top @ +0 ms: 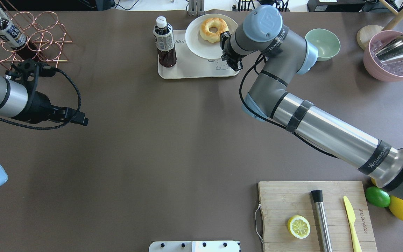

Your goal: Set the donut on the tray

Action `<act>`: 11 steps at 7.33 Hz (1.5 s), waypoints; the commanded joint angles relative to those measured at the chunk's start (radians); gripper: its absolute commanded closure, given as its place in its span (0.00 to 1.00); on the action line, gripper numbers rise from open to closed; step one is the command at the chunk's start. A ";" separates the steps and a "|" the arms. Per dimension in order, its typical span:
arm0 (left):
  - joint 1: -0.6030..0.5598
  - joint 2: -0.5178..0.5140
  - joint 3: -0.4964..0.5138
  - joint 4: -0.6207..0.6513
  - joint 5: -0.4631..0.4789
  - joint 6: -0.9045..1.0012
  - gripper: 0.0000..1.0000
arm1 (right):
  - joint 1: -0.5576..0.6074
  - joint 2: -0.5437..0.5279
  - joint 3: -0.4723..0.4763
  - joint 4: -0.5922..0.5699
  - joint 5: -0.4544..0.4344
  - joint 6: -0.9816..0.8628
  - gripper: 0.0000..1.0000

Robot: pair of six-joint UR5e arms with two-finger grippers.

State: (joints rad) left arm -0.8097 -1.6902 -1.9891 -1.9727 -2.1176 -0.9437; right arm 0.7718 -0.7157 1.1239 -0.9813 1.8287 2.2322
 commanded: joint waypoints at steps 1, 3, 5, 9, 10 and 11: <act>-0.002 0.010 -0.002 -0.005 0.005 0.002 0.02 | -0.041 0.070 -0.151 0.068 -0.049 0.001 1.00; 0.000 0.010 0.000 -0.006 0.005 0.002 0.02 | -0.060 0.062 -0.162 0.098 -0.063 -0.009 0.82; 0.000 0.010 0.003 -0.017 0.007 -0.001 0.02 | -0.074 -0.008 -0.057 0.096 -0.059 -0.208 0.00; 0.000 0.036 0.000 -0.021 -0.002 -0.001 0.02 | -0.004 -0.140 0.200 -0.039 0.056 -0.287 0.00; -0.005 0.059 -0.005 -0.021 -0.005 0.003 0.02 | 0.038 -0.196 0.305 -0.130 0.132 -0.380 0.00; -0.032 0.076 0.001 -0.020 -0.007 0.046 0.02 | 0.070 -0.282 0.424 -0.208 0.174 -0.485 0.00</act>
State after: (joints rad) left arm -0.8139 -1.6442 -1.9913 -1.9938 -2.1214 -0.9406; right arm 0.7817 -0.8772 1.3604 -1.0537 1.9092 1.9024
